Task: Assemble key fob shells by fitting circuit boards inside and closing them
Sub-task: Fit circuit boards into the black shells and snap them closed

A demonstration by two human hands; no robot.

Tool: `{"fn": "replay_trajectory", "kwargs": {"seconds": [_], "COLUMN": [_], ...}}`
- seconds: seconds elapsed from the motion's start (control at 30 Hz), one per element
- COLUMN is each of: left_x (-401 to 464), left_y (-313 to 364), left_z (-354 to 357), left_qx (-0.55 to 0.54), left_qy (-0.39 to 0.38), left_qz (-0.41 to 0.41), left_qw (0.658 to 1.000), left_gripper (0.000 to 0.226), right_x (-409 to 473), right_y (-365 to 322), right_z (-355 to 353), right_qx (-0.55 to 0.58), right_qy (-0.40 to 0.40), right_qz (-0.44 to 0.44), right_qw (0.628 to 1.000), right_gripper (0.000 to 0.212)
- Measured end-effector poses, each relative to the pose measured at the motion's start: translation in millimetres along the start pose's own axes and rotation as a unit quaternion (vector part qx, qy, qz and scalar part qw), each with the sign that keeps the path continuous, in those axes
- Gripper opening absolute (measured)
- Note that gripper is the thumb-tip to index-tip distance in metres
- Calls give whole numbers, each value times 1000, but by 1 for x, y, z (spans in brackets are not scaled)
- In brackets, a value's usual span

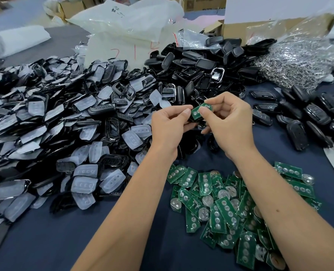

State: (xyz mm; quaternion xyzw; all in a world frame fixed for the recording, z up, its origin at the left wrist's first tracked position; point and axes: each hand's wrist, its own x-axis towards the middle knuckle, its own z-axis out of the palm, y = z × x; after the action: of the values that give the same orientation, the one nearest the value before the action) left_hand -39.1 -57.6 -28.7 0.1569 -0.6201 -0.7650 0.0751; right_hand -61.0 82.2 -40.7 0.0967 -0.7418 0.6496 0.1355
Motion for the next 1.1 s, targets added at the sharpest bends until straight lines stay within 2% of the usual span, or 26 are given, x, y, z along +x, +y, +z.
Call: {"fn": "replay_trajectory", "kwargs": {"seconds": [0.23,0.37,0.53,0.73,0.9,1.1], "left_x": [0,1,1,2,2,1], "left_y": [0,-1,-3,-4,-3,-3], "left_z": [1,1,0,-2,1,-2], "left_qx": [7,11,39,67,84,83], "left_qy": [-8,0,-2,1,0,-2], "left_qz": [10,33,69,76,106,78], "left_qw": [1000,999,997,995,991,994], "left_gripper": [17,21,19,19,25,26], "right_x": [0,0,5,6,5,4], "right_y": [-2,-2,1,2,-1,-4], "right_z": [0,-1,-4,-6,-6,-6], "right_qx": [40,3,-10,-31,-51,-81], "right_qy": [1,5,-3,-28,0,3], "right_qz": [17,-2,14,2,-7,-7], "right_qw": [999,1000,1000,999,999,997], "right_gripper": [10,11,15,16,20,21]}}
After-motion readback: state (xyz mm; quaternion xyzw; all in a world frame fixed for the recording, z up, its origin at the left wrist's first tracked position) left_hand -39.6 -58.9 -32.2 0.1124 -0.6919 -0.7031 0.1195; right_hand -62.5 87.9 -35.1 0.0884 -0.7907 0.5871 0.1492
